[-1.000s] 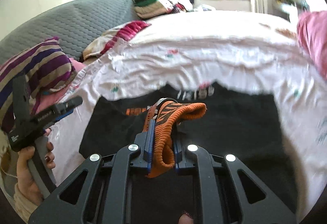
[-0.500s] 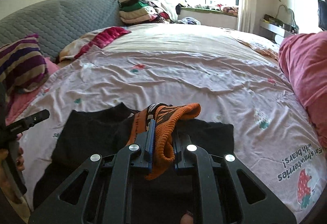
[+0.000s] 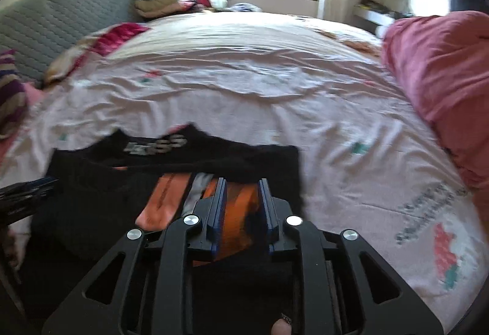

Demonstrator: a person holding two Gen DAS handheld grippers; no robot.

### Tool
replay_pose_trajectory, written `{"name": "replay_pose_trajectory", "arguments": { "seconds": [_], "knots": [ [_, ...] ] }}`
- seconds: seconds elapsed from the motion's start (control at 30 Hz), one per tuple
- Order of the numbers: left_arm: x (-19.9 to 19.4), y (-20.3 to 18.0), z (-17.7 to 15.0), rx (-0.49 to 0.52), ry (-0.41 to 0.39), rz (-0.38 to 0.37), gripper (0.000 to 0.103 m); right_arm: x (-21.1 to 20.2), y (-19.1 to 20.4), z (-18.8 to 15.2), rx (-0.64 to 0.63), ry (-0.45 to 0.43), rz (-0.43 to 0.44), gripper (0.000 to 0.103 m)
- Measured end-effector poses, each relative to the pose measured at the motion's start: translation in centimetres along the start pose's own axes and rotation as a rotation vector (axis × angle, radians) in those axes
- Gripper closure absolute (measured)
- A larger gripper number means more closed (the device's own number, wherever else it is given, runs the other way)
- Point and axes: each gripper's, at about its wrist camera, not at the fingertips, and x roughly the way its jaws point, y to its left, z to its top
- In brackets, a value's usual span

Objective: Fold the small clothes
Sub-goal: 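Lay the cuff back on the folded shirt and open the right tool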

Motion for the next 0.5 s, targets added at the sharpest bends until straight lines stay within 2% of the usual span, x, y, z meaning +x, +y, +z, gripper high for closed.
{"name": "replay_pose_trajectory", "arguments": {
  "seconds": [0.1,0.13,0.23,0.37,0.5],
  "knots": [
    [-0.3,-0.2,-0.1,0.002,-0.014,0.002,0.065,-0.3,-0.9,-0.3,0.038,0.0,0.029,0.074],
    [-0.6,-0.4,-0.1,0.013,-0.024,-0.003,0.065,-0.3,-0.8,-0.5,0.041,0.002,0.044,0.07],
    [-1.1,-1.0,-0.2,0.04,-0.032,-0.008,0.065,-0.2,0.3,-0.9,0.019,0.024,0.104,0.068],
    [0.0,-1.2,-0.7,0.052,0.036,0.003,0.065,0.3,3.4,-1.7,-0.067,0.061,0.166,0.063],
    [0.6,-0.5,-1.2,0.038,0.067,0.003,0.065,0.9,6.3,-2.2,-0.12,0.097,0.239,0.061]
  ]
}}
